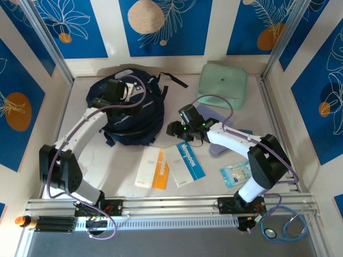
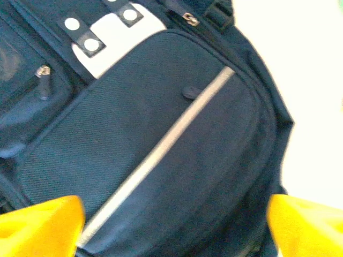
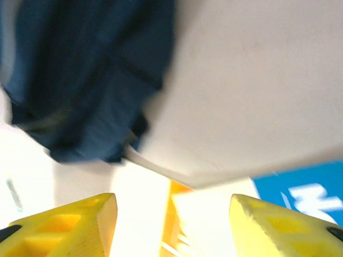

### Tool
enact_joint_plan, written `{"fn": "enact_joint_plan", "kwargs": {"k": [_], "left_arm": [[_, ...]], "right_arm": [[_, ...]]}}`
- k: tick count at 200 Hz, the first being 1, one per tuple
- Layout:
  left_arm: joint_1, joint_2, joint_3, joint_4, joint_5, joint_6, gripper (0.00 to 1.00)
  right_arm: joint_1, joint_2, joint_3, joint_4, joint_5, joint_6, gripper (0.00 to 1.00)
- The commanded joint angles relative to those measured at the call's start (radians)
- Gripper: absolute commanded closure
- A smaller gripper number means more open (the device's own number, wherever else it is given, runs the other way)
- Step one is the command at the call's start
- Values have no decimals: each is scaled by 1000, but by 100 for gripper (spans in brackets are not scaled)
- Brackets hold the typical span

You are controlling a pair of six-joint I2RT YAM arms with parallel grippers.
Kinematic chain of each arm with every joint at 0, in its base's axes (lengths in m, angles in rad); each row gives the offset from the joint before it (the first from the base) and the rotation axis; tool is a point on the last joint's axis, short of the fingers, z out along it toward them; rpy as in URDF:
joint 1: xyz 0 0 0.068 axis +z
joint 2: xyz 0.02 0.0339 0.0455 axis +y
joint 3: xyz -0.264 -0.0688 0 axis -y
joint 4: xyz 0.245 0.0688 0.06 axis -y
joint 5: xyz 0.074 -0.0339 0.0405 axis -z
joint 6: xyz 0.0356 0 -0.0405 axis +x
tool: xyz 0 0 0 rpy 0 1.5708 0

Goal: Pack the student bag
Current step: Close the student bag at the top-left of the table, then rotate the book at the center of the table.

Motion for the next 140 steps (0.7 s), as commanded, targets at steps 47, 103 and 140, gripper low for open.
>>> {"fn": "enact_joint_plan", "kwargs": {"k": [47, 103, 140], "left_arm": [[-52, -114, -195, 169, 326, -279, 1], [-91, -121, -275, 254, 327, -400, 0], [-127, -114, -329, 309, 348, -493, 0]], "right_arm": [[3, 33, -59, -118, -132, -135, 44], [-3, 139, -22, -91, -61, -49, 44], [-43, 127, -57, -141, 108, 111, 44]]}}
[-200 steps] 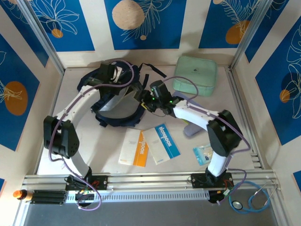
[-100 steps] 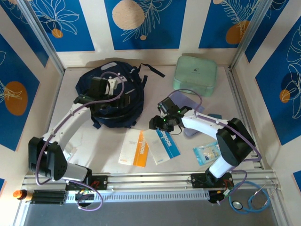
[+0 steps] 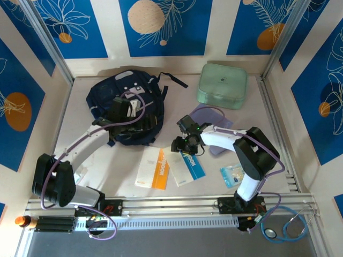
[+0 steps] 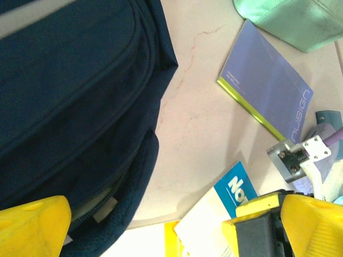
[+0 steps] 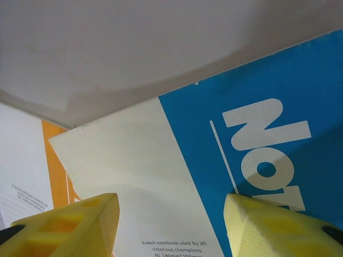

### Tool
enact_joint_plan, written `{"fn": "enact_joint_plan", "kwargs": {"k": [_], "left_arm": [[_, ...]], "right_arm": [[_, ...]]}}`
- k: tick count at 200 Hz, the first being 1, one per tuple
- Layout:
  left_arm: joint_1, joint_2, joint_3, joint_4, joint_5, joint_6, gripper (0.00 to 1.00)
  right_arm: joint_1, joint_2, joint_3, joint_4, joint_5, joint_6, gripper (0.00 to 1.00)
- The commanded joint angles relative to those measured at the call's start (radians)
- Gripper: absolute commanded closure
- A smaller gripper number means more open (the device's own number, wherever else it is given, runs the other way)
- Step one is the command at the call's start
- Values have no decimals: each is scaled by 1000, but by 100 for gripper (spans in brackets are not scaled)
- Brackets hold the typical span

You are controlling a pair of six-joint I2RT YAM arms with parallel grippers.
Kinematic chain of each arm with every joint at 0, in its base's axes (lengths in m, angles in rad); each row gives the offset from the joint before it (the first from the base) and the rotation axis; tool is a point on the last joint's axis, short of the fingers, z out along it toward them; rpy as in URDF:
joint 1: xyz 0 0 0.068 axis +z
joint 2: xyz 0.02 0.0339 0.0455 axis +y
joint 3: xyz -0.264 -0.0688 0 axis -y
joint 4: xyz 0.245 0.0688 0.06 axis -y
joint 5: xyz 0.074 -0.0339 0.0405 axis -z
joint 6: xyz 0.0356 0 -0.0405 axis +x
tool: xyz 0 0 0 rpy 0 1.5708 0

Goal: Pack the student bag
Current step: Rotate the book at the center of the table, then pick up the book at the center of the table.

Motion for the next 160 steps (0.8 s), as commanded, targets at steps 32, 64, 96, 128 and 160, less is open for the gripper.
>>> {"fn": "enact_joint_plan", "kwargs": {"k": [32, 64, 96, 128, 160], "left_arm": [[-99, 15, -75, 132, 77, -192, 0], [-188, 73, -100, 197, 84, -275, 1], [-251, 161, -85, 229, 76, -352, 5], [-280, 277, -16, 235, 123, -385, 21], [-300, 378, 68, 206, 146, -386, 41]], "right_arm": [[-98, -11, -21, -64, 201, 208, 44], [-123, -53, -7, -64, 186, 173, 45], [-132, -138, -49, -99, 209, 153, 45], [-161, -169, -94, -94, 155, 122, 45], [-189, -149, -109, -87, 126, 114, 48]]}}
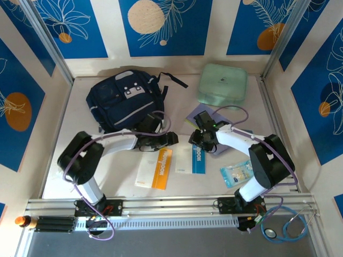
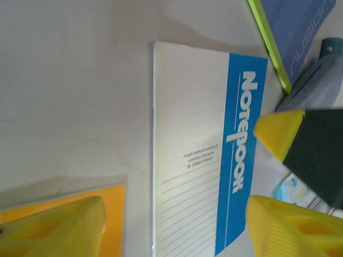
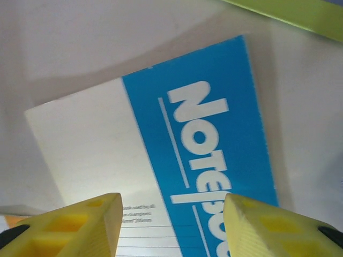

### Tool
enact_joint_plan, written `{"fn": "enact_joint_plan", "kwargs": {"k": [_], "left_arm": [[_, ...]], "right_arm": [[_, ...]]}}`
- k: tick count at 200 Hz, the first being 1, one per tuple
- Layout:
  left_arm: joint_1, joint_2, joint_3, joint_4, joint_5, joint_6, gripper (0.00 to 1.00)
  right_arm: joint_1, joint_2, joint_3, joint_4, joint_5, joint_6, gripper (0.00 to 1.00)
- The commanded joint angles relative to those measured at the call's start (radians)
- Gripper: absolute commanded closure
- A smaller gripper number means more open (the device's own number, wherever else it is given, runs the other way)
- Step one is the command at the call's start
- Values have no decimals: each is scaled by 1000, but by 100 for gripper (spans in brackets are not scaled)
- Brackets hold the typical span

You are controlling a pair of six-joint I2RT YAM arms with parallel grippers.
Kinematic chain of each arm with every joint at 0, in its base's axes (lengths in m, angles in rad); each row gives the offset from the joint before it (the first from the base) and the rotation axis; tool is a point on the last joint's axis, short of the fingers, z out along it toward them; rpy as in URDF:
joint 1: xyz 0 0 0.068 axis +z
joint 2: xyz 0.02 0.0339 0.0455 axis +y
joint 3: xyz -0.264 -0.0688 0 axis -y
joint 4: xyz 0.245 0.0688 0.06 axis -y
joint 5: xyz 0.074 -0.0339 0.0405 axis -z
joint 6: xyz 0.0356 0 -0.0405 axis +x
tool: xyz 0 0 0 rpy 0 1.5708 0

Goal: Pack the student bag
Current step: Pick up the book at the center of the table.

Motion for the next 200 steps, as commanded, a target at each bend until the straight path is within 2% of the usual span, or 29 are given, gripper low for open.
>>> {"fn": "enact_joint_plan", "kwargs": {"k": [1, 29, 62, 83, 144, 200], "left_arm": [[-19, 53, 77, -8, 40, -21, 41], [-27, 113, 122, -64, 35, -26, 50], [-27, 165, 175, -108, 25, -1, 52], [-27, 203, 204, -105, 53, -1, 59], [-27, 228, 219, -116, 48, -7, 62], [-28, 243, 225, -125, 46, -8, 60]], "right_arm": [[-20, 6, -17, -23, -37, -20, 48], [-37, 41, -1, -25, -86, -55, 50], [-45, 62, 1, -39, -83, -67, 51], [-54, 71, -9, -28, -100, -66, 52], [-70, 84, -22, -19, -116, -65, 51], [-83, 77, -39, 7, -138, -59, 51]]}}
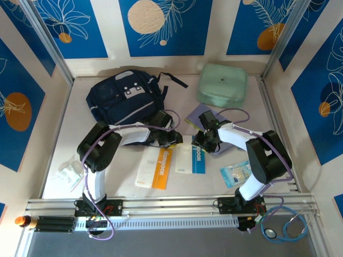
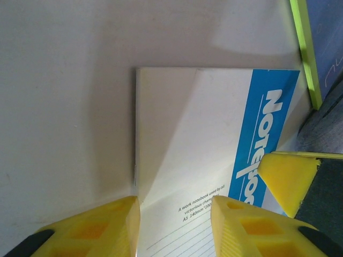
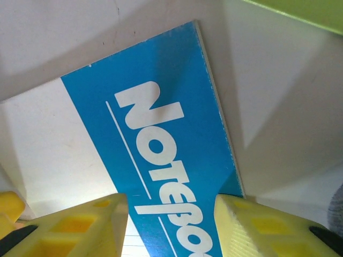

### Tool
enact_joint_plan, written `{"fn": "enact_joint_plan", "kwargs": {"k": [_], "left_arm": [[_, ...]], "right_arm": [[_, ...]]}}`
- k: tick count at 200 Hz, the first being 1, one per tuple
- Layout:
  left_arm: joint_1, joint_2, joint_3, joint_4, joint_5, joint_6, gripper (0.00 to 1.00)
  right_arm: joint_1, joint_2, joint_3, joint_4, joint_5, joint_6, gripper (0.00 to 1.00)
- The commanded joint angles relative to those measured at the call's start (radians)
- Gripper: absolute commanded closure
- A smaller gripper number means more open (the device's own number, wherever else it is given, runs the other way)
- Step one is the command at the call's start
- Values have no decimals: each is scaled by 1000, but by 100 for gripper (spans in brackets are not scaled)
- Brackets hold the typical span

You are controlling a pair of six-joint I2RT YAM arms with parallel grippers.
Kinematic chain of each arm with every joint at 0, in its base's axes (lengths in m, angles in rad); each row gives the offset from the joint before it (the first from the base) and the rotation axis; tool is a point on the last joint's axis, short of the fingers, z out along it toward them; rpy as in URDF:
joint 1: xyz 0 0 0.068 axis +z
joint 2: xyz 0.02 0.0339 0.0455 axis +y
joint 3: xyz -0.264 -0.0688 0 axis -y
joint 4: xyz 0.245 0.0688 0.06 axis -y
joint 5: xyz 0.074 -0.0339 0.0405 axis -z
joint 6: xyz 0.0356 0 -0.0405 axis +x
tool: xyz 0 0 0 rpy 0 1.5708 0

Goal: Pack the student bag
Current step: Pick up the book at the center of the table.

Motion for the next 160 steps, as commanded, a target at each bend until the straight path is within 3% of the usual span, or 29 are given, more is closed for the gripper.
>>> {"fn": "enact_joint_plan", "kwargs": {"k": [1, 71, 127, 160], "left_arm": [[-10, 25, 25, -37, 11, 12, 60], [-19, 38, 31, -40, 14, 20, 57], [-20, -35, -21, 145, 147, 29, 63], [-20, -105, -107, 200, 149, 80, 68]], "right_arm": [[-6, 22, -29, 9, -23, -5, 51], [-4, 30, -35, 22, -33, -1, 51], [1, 31, -39, 24, -28, 7, 51], [11, 31, -21, 14, -12, 2, 51]]}}
